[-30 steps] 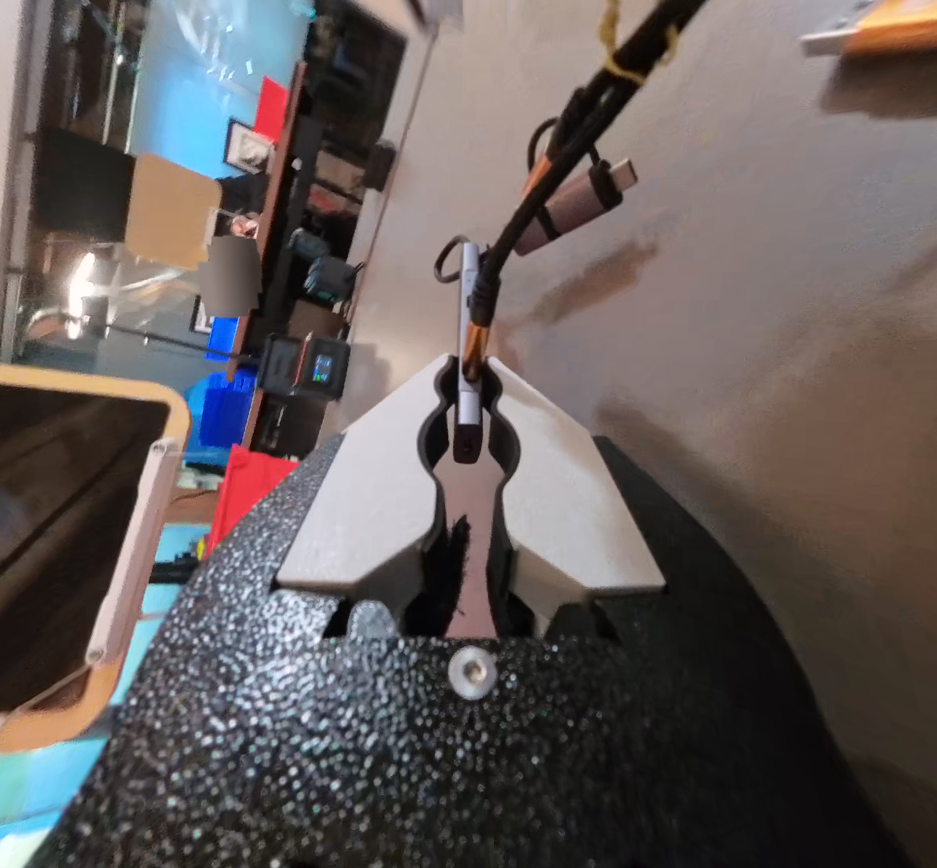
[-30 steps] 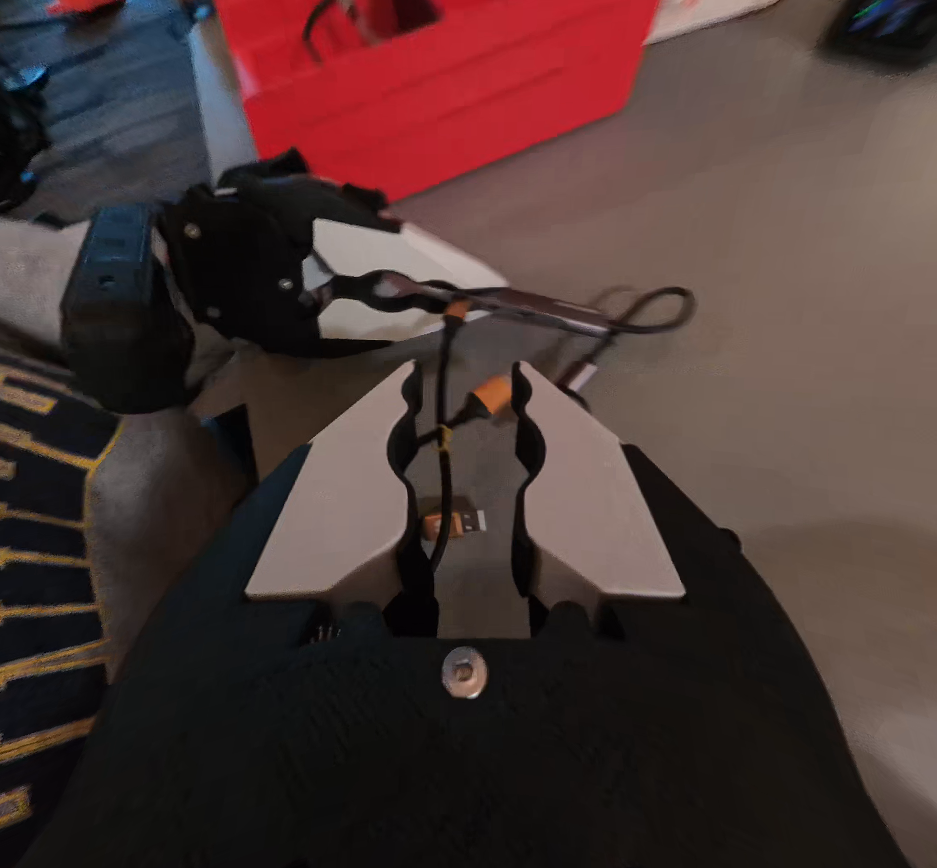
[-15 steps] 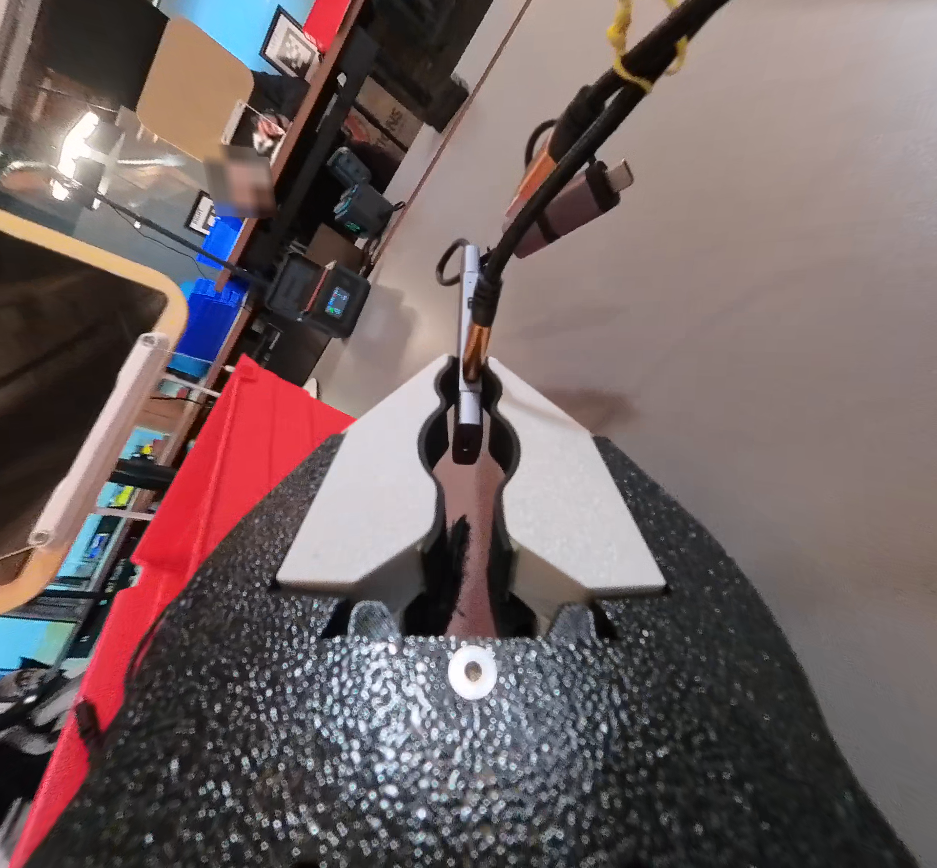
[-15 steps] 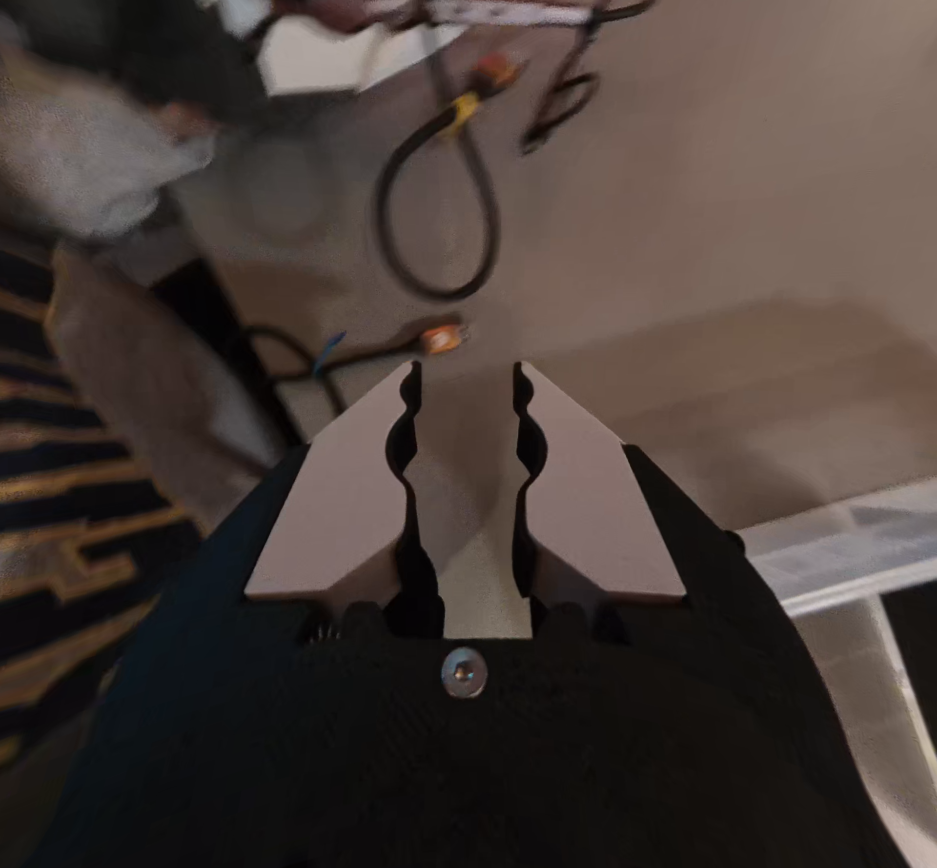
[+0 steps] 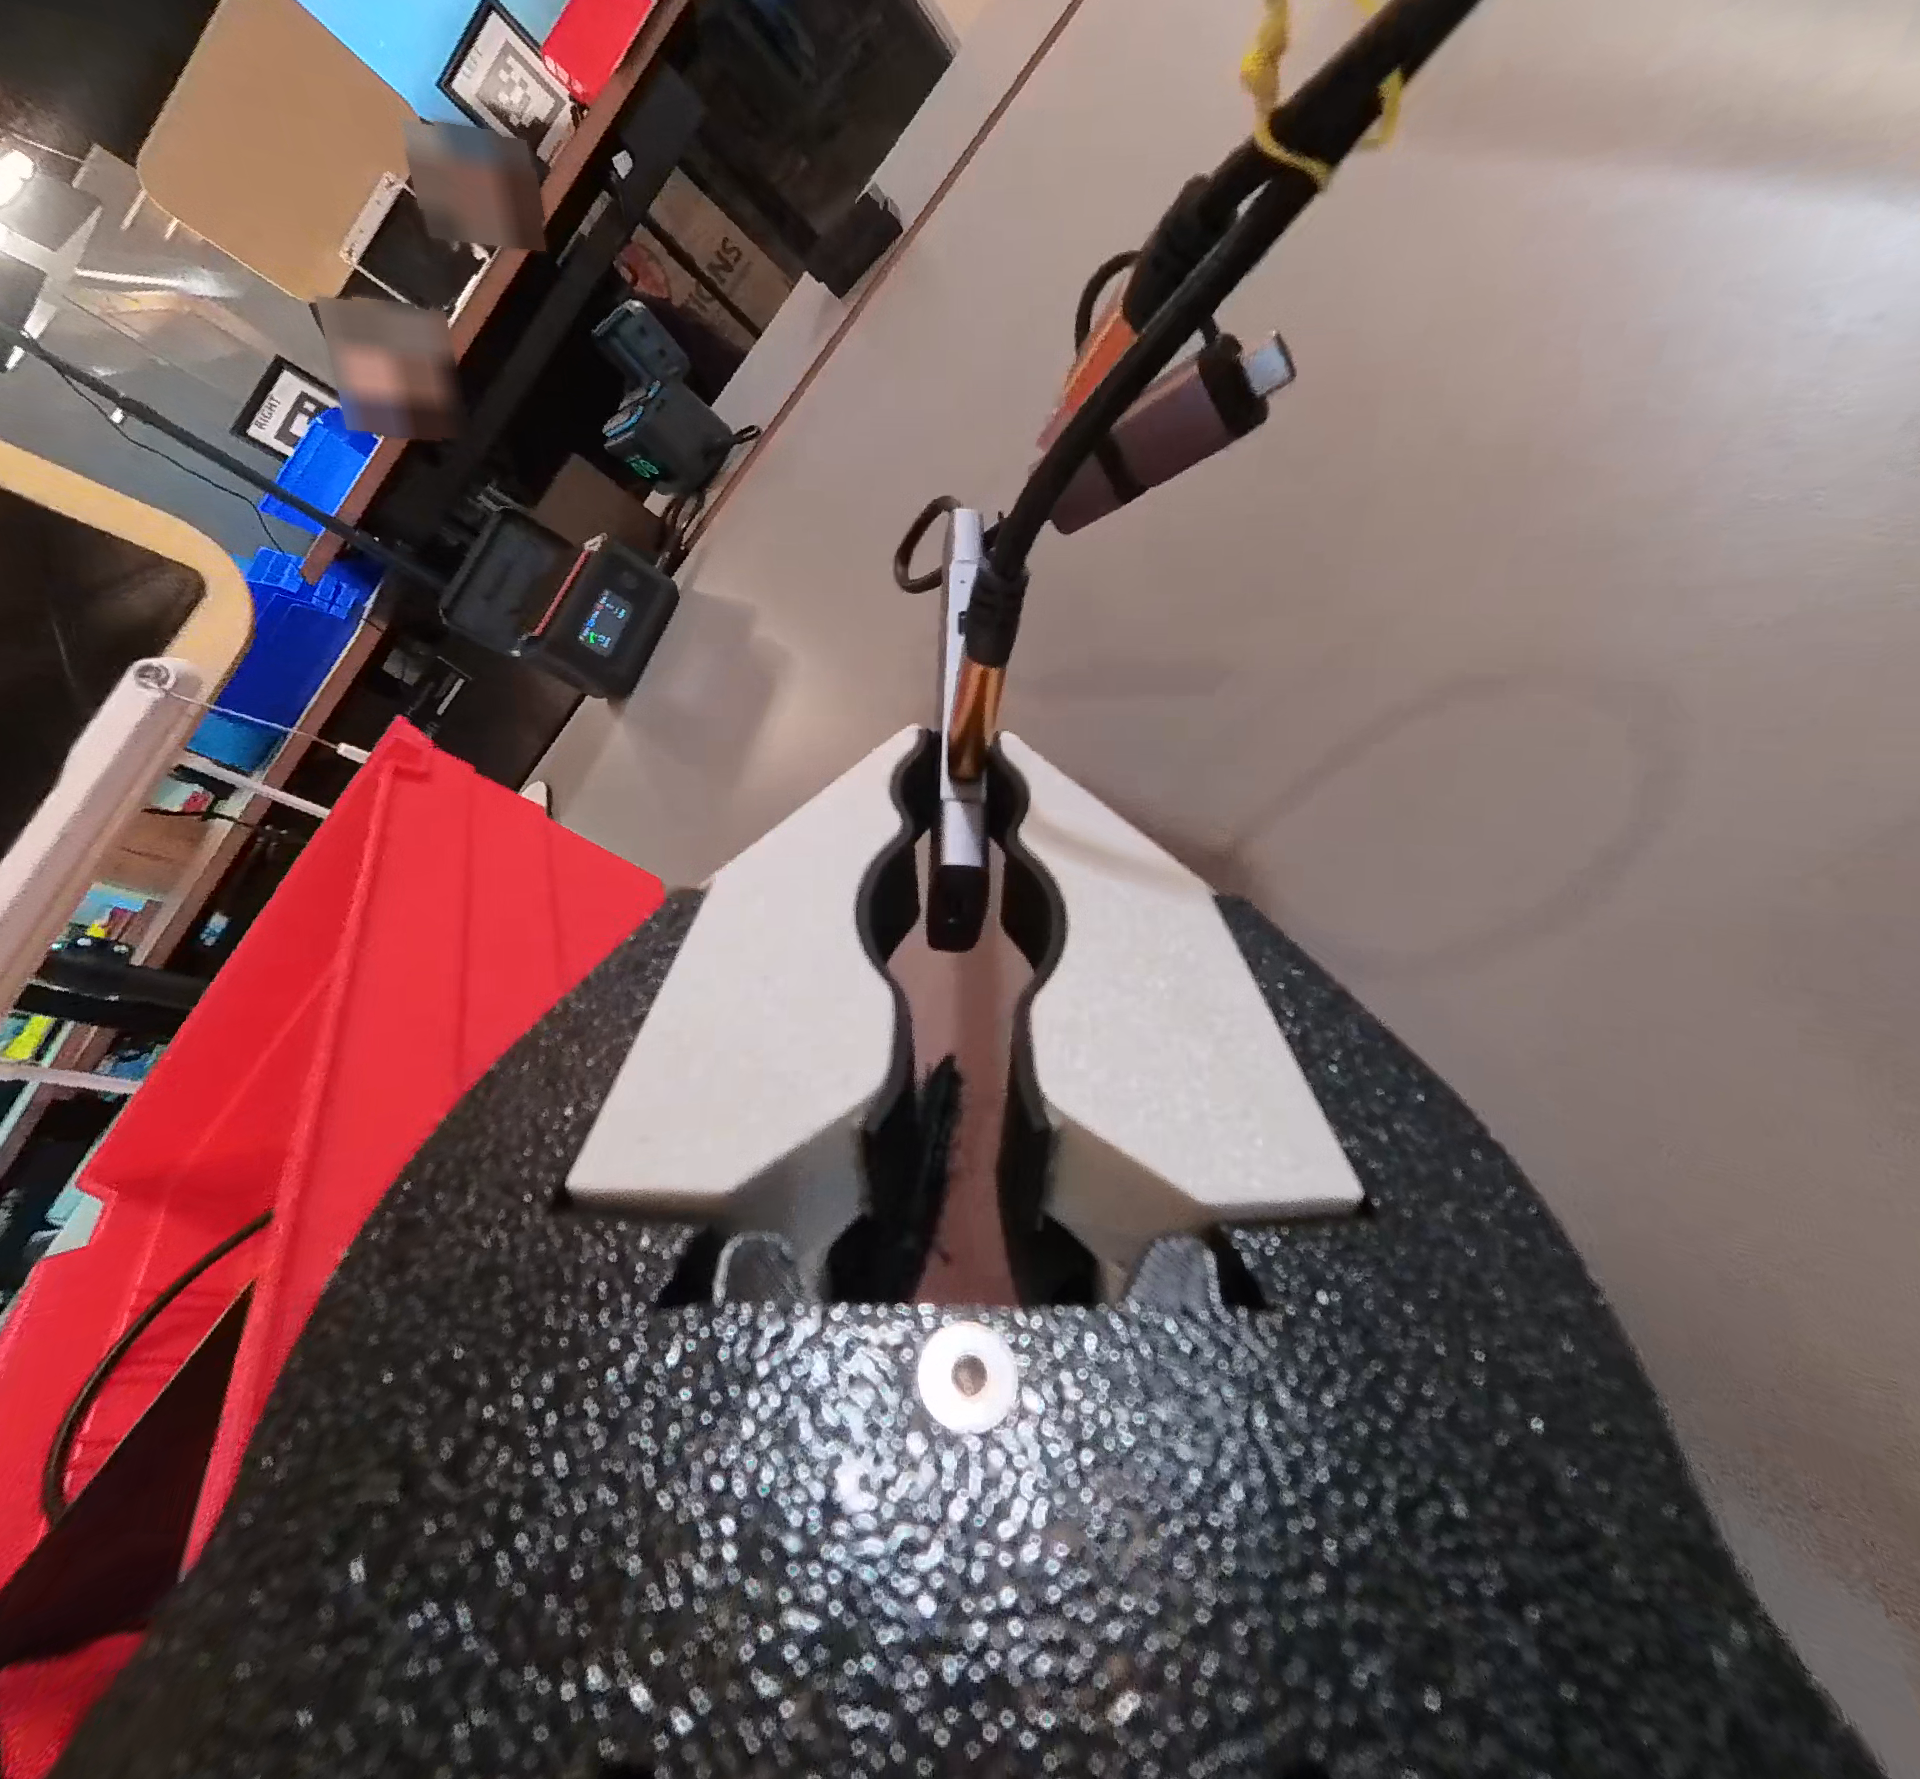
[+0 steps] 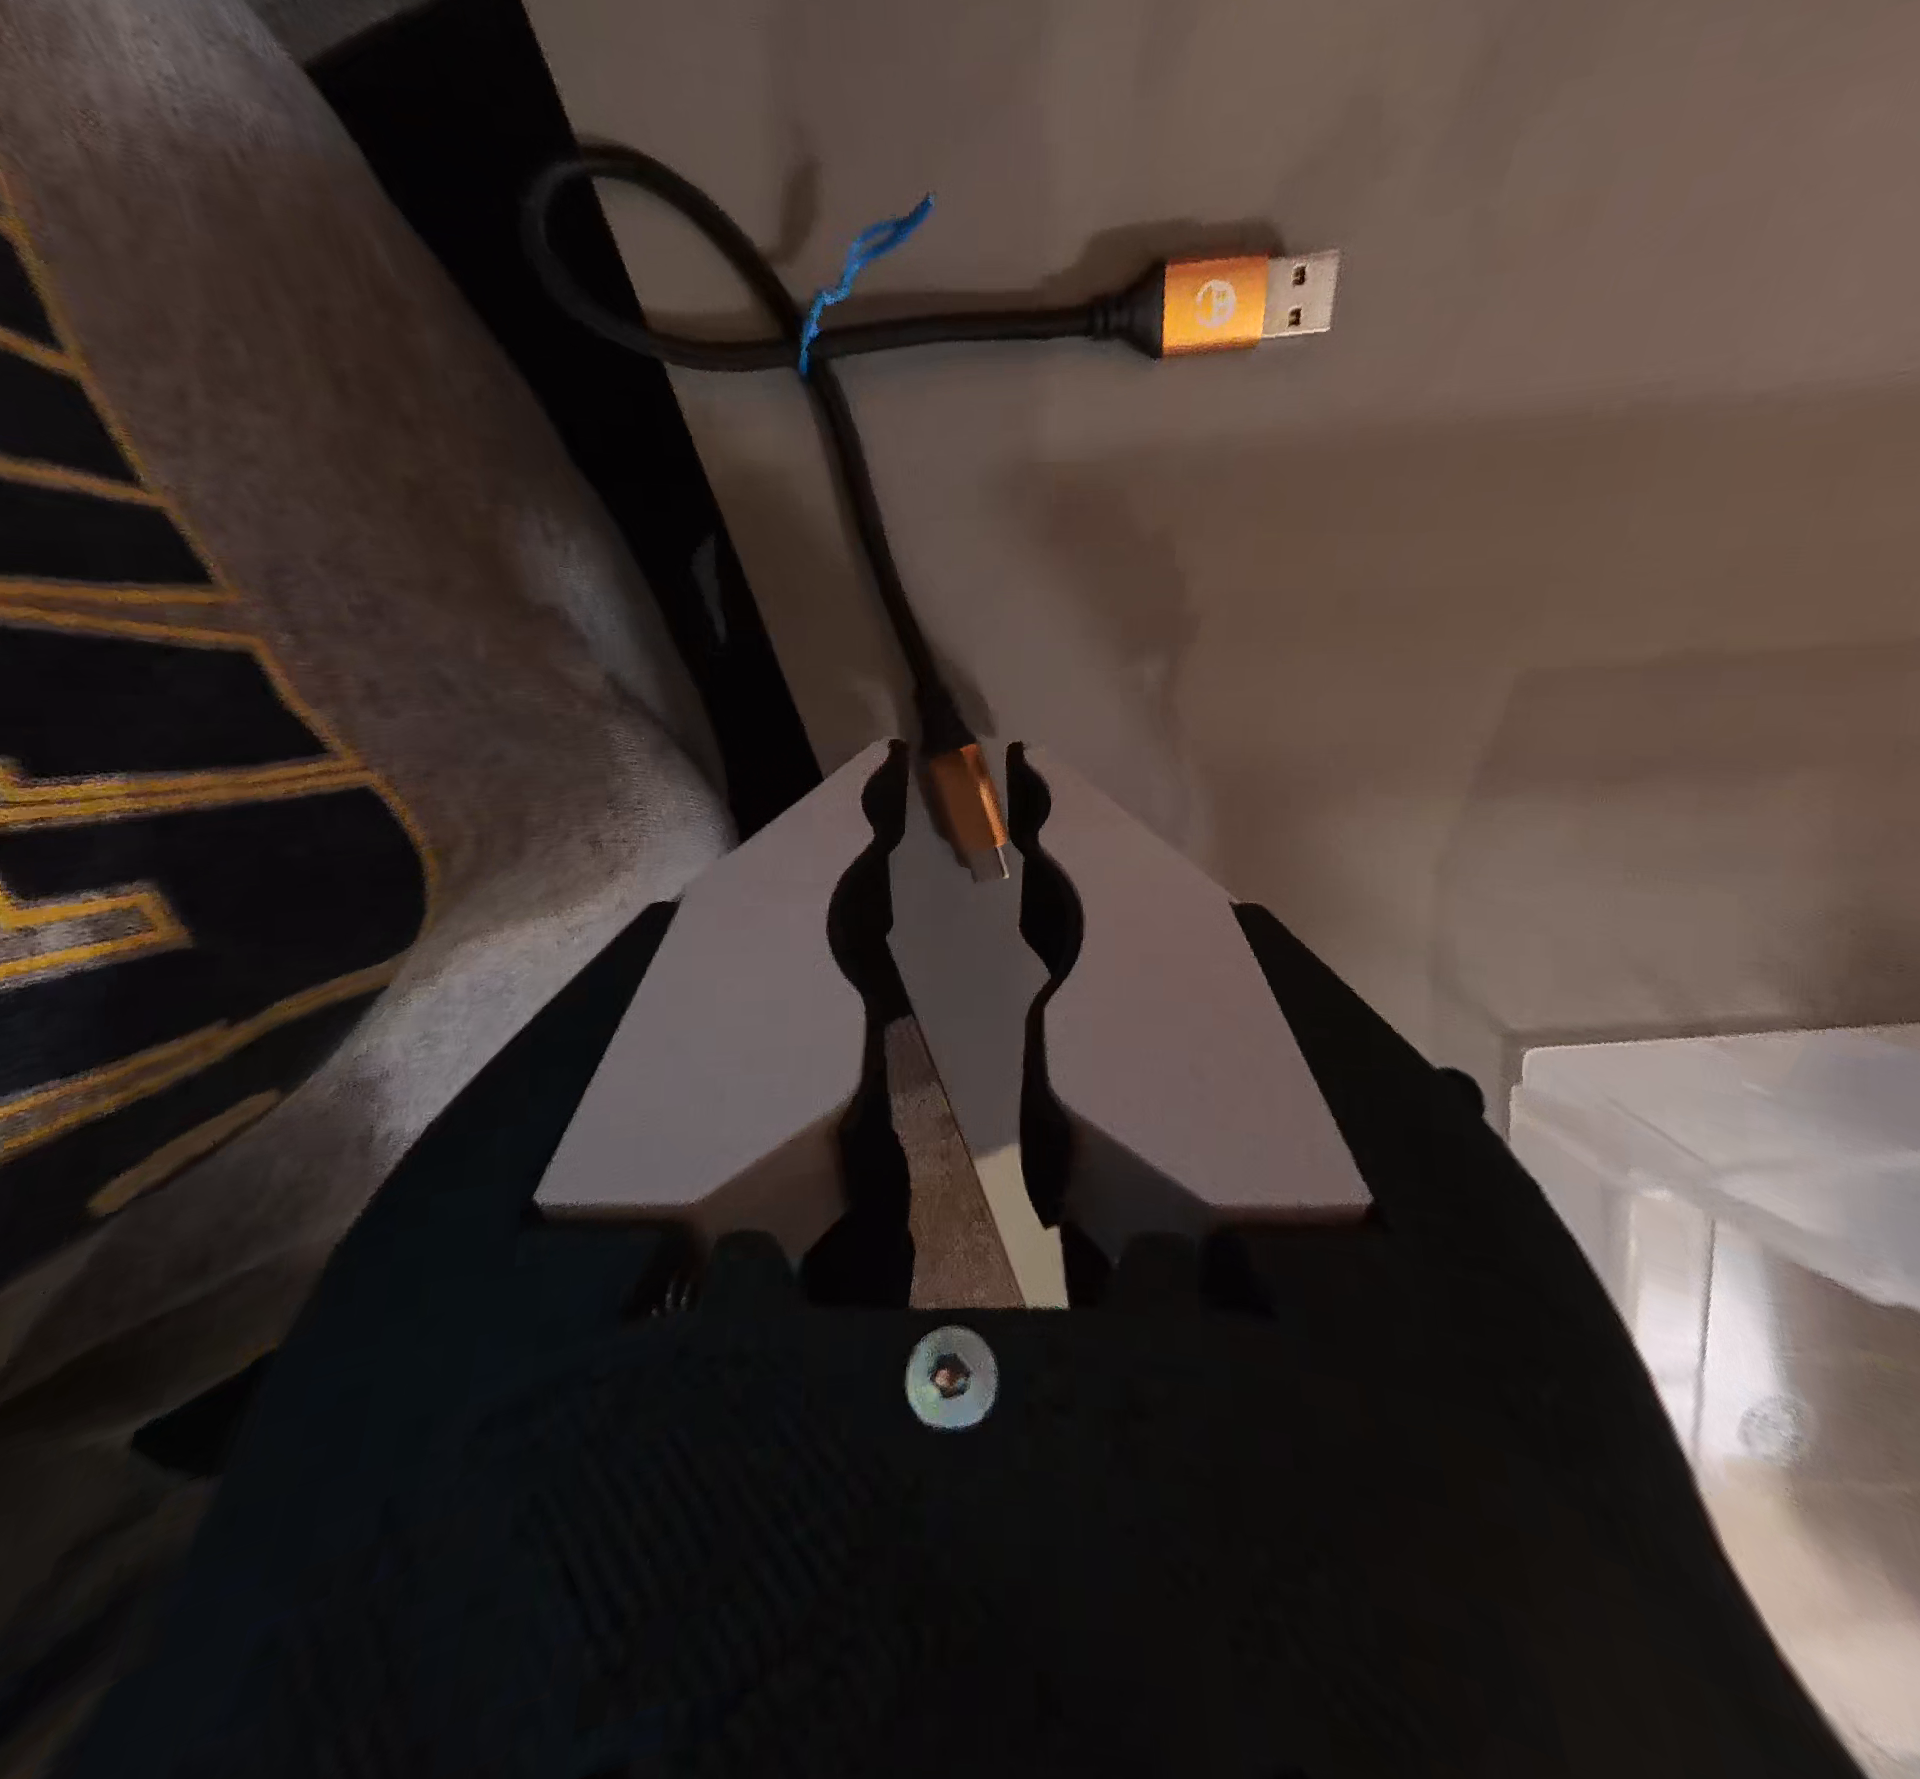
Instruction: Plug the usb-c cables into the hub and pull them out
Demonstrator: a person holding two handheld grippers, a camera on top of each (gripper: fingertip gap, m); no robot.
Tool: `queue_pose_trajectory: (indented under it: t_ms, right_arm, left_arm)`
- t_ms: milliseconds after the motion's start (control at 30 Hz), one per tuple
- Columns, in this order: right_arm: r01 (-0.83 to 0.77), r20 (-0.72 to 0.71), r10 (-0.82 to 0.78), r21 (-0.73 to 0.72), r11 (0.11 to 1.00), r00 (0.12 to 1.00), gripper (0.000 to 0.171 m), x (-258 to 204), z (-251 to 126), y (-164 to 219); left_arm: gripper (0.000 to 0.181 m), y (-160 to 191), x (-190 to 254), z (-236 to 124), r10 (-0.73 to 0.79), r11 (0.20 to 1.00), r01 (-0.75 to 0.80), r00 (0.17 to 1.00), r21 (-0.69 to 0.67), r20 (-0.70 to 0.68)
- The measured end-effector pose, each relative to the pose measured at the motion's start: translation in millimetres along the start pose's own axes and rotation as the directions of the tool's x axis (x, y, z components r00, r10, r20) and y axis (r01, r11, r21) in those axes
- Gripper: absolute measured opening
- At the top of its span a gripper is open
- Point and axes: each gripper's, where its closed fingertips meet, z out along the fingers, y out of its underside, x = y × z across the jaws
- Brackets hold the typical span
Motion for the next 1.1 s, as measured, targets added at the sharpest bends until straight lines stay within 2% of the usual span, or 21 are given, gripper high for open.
queue_pose_trajectory:
  t_ms: [33,100,167,233,333,400,467,533,600,667,733,800,833,900,967,1000,1033,1100]
  right_arm:
    - [0.019,0.006,-0.019,-0.032,0.999,1.0,0.018,-1,2,2]
    - [0.06,0.017,-0.059,-0.075,0.995,0.998,0.019,-3,4,1]
    - [0.123,0.033,-0.119,-0.142,0.982,0.992,0.01,-2,4,4]
    - [0.237,-0.024,-0.248,-0.223,0.946,0.968,0.01,13,-2,6]
    - [0.476,-0.123,-0.538,-0.334,0.814,0.834,0.01,46,-21,-9]
    - [0.648,-0.136,-0.755,-0.431,0.629,0.642,0.01,71,-34,-23]
    - [0.766,-0.074,-0.923,-0.536,0.355,0.377,0.01,95,-43,-34]
    - [0.784,-0.002,-0.998,-0.618,0.056,0.069,0.01,122,-48,-50]
    - [0.722,0.077,-0.972,-0.658,-0.216,-0.221,0.01,144,-49,-67]
    - [0.678,0.142,-0.906,-0.619,-0.396,-0.399,0.009,155,-43,-75]
    - [0.686,0.16,-0.875,-0.563,-0.461,-0.457,0.01,159,-31,-76]
    - [0.733,0.131,-0.887,-0.517,-0.443,-0.443,0.01,161,-17,-79]
    - [0.771,0.101,-0.91,-0.5,-0.395,-0.402,0.011,161,-10,-82]
    - [0.847,-0.002,-0.963,-0.477,-0.236,-0.269,0.014,161,1,-94]
    - [0.888,-0.114,-0.993,-0.46,0.016,-0.041,0.033,170,6,-107]
    - [0.891,-0.202,-0.976,-0.425,0.162,0.081,0.036,174,5,-117]
    - [0.883,-0.301,-0.933,-0.358,0.304,0.2,0.036,178,0,-128]
    - [0.776,-0.506,-0.759,-0.243,0.582,0.41,0.023,199,-23,-150]
  left_arm:
    - [0.007,0,0,0,-0.007,1.0,0.007,1.0,0.0,-0.005]
    - [0.007,1,0,0,-0.014,1.0,0.014,1.0,-0.002,-0.004]
    - [0.006,0,-1,0,-0.016,1.0,0.016,1.0,0.001,0.001]
    - [0.006,-1,-2,0,-0.021,1.0,0.021,1.0,0.004,0.007]
    - [0.006,-1,-2,0,-0.076,0.997,0.076,0.997,-0.001,-0.001]
    - [0.006,0,-4,0,-0.105,0.994,0.105,0.994,-0.006,0.0]
    - [0.006,2,-6,1,-0.121,0.993,0.121,0.993,-0.015,0.006]
    - [0.006,3,-8,2,-0.134,0.991,0.135,0.991,-0.017,0.01]
    - [0.006,2,-9,1,-0.132,0.991,0.133,0.991,-0.014,0.021]
    - [0.006,2,-11,1,-0.129,0.991,0.13,0.991,-0.015,0.03]
    - [0.006,3,-11,1,-0.13,0.991,0.13,0.991,-0.017,0.034]
    - [0.006,3,-12,0,-0.13,0.991,0.13,0.991,-0.018,0.039]
    - [0.006,3,-12,0,-0.131,0.991,0.132,0.991,-0.018,0.041]
    - [0.006,3,-13,-1,-0.133,0.991,0.134,0.99,-0.019,0.045]
    - [0.006,3,-13,-1,-0.137,0.99,0.138,0.99,-0.02,0.044]
    - [0.006,3,-13,-1,-0.139,0.99,0.14,0.989,-0.02,0.043]
    - [0.006,3,-12,-1,-0.141,0.99,0.142,0.989,-0.021,0.041]
    - [0.006,3,-12,-1,-0.143,0.989,0.144,0.989,-0.019,0.042]
